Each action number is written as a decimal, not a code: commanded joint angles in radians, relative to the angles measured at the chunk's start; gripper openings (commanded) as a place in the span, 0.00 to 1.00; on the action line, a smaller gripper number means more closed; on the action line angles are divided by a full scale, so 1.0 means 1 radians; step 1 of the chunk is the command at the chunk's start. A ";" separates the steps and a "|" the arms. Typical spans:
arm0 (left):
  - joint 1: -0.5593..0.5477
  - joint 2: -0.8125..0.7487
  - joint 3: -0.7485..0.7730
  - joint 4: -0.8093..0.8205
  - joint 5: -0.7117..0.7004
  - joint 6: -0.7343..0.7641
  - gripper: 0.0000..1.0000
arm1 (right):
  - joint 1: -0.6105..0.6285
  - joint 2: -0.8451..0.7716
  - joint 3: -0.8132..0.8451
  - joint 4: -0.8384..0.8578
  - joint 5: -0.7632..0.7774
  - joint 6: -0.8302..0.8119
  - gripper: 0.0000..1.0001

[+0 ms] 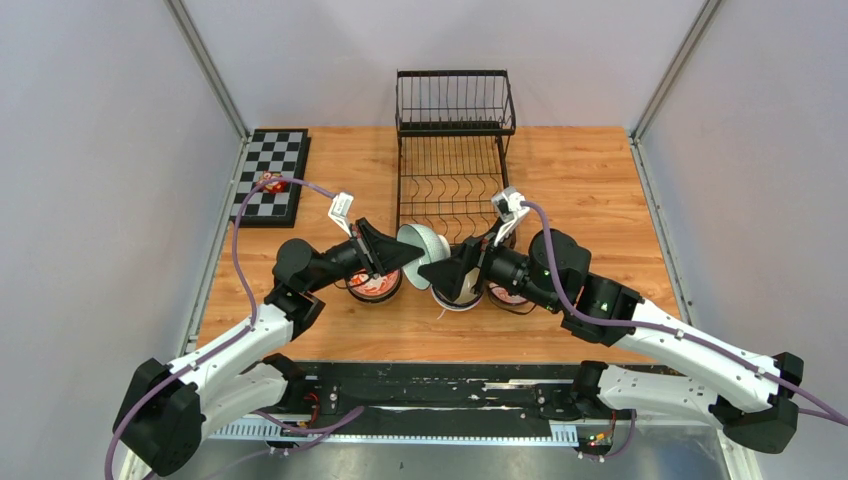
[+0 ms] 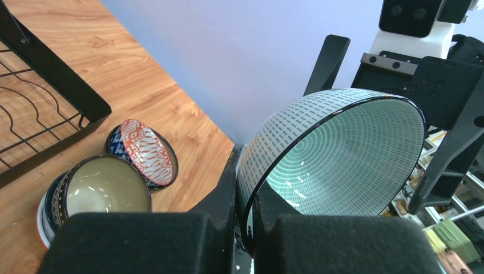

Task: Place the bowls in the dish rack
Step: Place the bowl in the dish rack.

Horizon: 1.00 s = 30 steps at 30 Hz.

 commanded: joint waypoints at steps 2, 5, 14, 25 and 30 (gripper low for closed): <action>0.007 0.000 -0.001 0.082 0.006 -0.014 0.00 | -0.006 -0.004 0.011 0.059 -0.028 -0.012 0.99; 0.007 0.001 -0.002 0.081 0.003 -0.014 0.00 | -0.006 -0.003 0.013 0.061 -0.028 -0.019 0.97; 0.007 0.000 -0.001 0.059 -0.034 -0.014 0.00 | -0.006 -0.001 0.010 0.091 -0.084 -0.027 0.90; 0.007 0.012 0.017 0.025 -0.035 0.003 0.00 | -0.005 0.014 0.029 0.085 -0.100 -0.044 0.82; 0.007 0.014 0.022 0.022 -0.030 0.003 0.00 | -0.005 0.020 0.033 0.079 -0.078 -0.061 0.03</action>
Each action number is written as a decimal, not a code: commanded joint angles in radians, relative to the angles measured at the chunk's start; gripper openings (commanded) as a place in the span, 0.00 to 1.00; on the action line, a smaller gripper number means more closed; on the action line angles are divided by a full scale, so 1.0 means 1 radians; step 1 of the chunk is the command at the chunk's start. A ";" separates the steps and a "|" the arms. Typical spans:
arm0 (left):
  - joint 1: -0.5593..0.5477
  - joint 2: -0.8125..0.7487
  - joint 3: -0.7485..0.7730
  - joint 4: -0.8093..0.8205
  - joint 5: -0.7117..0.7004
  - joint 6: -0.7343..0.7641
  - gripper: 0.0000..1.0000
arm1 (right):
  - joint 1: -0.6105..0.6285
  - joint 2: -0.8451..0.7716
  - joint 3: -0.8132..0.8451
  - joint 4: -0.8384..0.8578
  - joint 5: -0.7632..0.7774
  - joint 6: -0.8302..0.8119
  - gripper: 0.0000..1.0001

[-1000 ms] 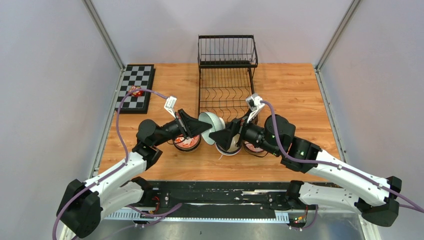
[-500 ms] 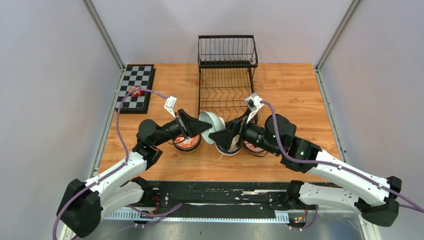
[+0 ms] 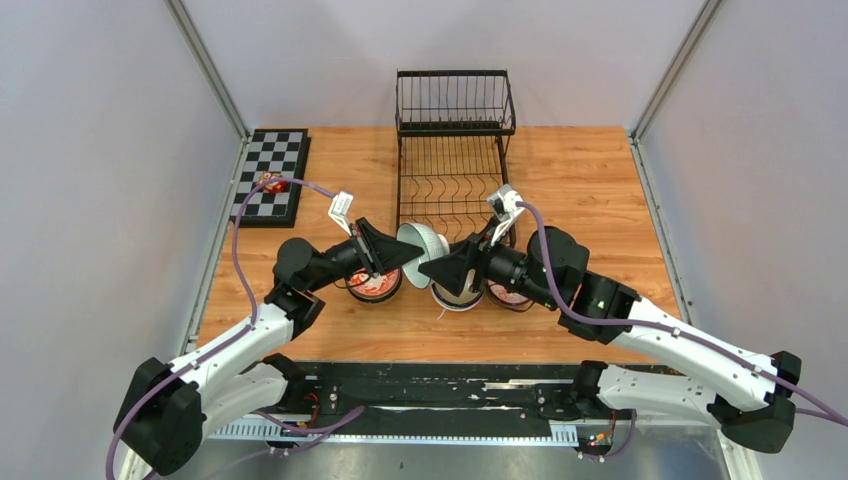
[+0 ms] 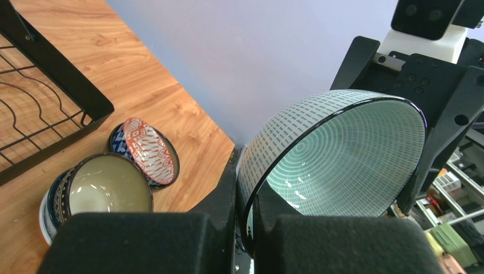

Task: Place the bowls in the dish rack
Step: Place the bowl in the dish rack.

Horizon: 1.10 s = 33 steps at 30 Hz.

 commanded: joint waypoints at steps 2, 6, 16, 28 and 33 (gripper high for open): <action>0.005 0.006 0.022 0.020 -0.018 0.011 0.00 | 0.006 0.002 0.030 0.045 -0.029 -0.008 0.03; 0.005 0.003 0.026 -0.005 -0.019 0.022 0.00 | 0.005 -0.001 0.031 0.045 -0.017 -0.018 0.03; 0.005 0.003 0.036 -0.075 -0.036 0.057 0.29 | 0.006 -0.008 0.027 0.047 0.035 -0.017 0.03; 0.008 -0.071 0.094 -0.331 -0.149 0.157 0.75 | 0.006 -0.007 0.074 -0.036 0.155 -0.071 0.03; 0.014 -0.126 0.190 -0.612 -0.283 0.258 0.84 | 0.006 0.001 0.104 -0.075 0.223 -0.113 0.03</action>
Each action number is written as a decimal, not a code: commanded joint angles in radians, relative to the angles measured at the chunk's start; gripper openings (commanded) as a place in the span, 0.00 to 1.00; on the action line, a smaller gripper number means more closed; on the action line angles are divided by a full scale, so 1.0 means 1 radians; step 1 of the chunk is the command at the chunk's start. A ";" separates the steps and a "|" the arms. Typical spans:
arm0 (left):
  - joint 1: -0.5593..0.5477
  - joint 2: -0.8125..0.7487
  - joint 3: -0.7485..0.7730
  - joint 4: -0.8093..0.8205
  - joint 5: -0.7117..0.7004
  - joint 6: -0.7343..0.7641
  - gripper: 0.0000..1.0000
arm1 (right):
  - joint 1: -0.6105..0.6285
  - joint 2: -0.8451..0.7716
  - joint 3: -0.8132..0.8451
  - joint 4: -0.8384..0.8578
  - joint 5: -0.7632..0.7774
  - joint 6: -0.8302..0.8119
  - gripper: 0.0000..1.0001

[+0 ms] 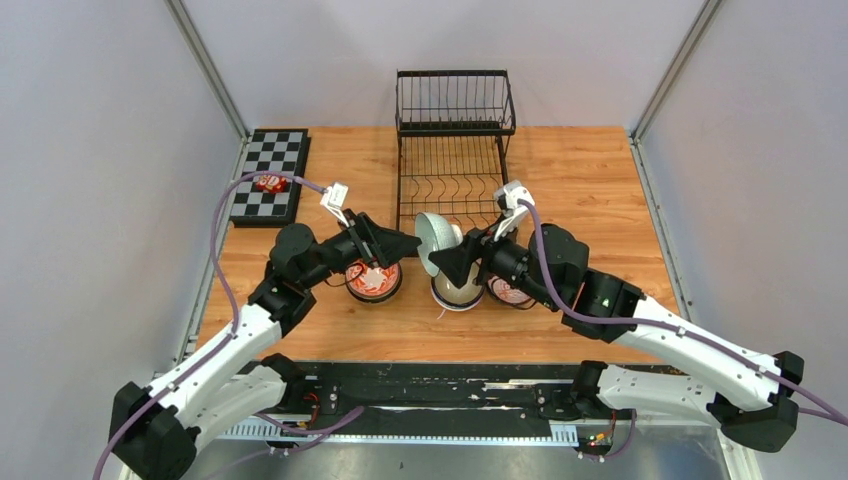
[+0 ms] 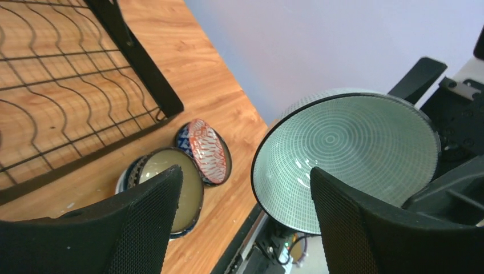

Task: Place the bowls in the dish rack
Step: Place the bowl in the dish rack.

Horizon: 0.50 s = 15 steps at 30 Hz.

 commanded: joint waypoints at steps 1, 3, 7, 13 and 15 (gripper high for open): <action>0.011 -0.059 0.100 -0.273 -0.147 0.133 0.87 | 0.006 0.003 0.077 -0.006 0.095 -0.061 0.03; 0.011 -0.082 0.143 -0.372 -0.205 0.171 0.93 | 0.005 0.018 0.098 -0.031 0.127 -0.089 0.03; 0.010 -0.097 0.262 -0.616 -0.323 0.261 0.95 | -0.004 0.052 0.137 -0.061 0.194 -0.141 0.03; 0.010 -0.104 0.430 -0.861 -0.401 0.372 1.00 | -0.028 0.124 0.185 -0.075 0.277 -0.256 0.03; 0.011 -0.108 0.479 -0.922 -0.411 0.412 1.00 | -0.054 0.152 0.195 -0.075 0.289 -0.279 0.03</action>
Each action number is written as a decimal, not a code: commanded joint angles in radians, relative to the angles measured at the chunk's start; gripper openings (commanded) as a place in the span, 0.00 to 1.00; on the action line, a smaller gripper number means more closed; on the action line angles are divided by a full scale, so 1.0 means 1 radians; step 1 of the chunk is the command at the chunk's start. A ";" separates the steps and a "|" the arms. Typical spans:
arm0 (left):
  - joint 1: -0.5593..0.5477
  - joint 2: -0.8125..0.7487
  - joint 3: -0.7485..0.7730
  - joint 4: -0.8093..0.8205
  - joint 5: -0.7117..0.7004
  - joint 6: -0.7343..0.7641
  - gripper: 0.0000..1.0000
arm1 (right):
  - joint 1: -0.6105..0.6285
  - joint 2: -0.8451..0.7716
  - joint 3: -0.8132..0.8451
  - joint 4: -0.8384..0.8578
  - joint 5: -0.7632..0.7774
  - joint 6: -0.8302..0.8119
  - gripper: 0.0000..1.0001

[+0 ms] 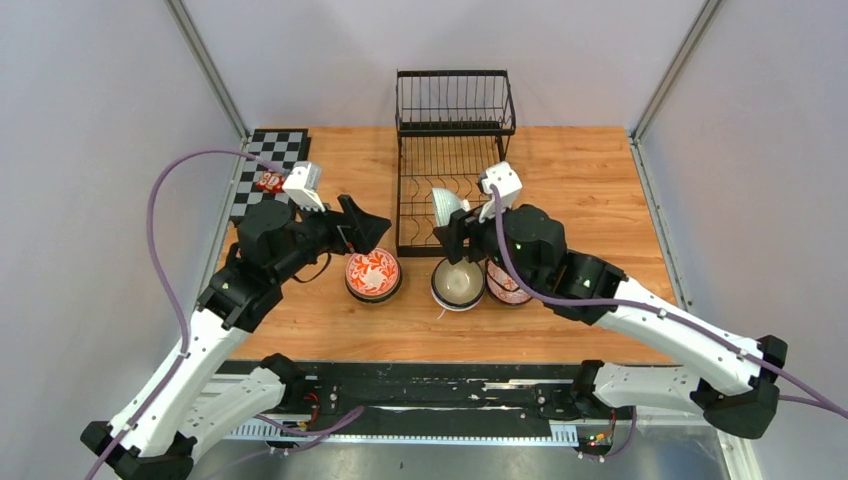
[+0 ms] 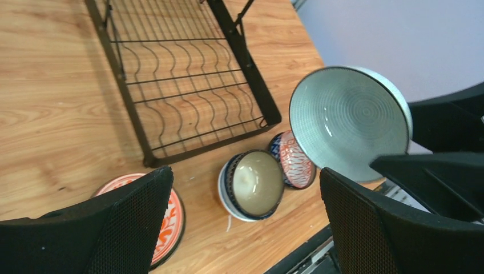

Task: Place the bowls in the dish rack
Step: Place the bowl in the dish rack.

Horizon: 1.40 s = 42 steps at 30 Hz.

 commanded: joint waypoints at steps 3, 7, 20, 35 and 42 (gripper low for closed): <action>0.005 -0.031 0.137 -0.282 -0.088 0.175 1.00 | -0.096 0.065 0.065 0.019 0.054 -0.106 0.03; 0.005 -0.067 0.154 -0.343 -0.120 0.238 1.00 | -0.194 0.110 0.068 0.022 -0.018 -0.099 0.03; 0.005 -0.177 0.023 -0.388 -0.089 0.335 1.00 | -0.427 0.300 0.040 0.112 -0.166 -0.084 0.03; 0.006 -0.165 -0.034 -0.326 -0.089 0.349 1.00 | -0.549 0.486 0.029 0.281 -0.205 -0.086 0.03; 0.005 -0.157 -0.078 -0.286 -0.126 0.364 1.00 | -0.592 0.572 0.047 0.341 -0.215 -0.123 0.03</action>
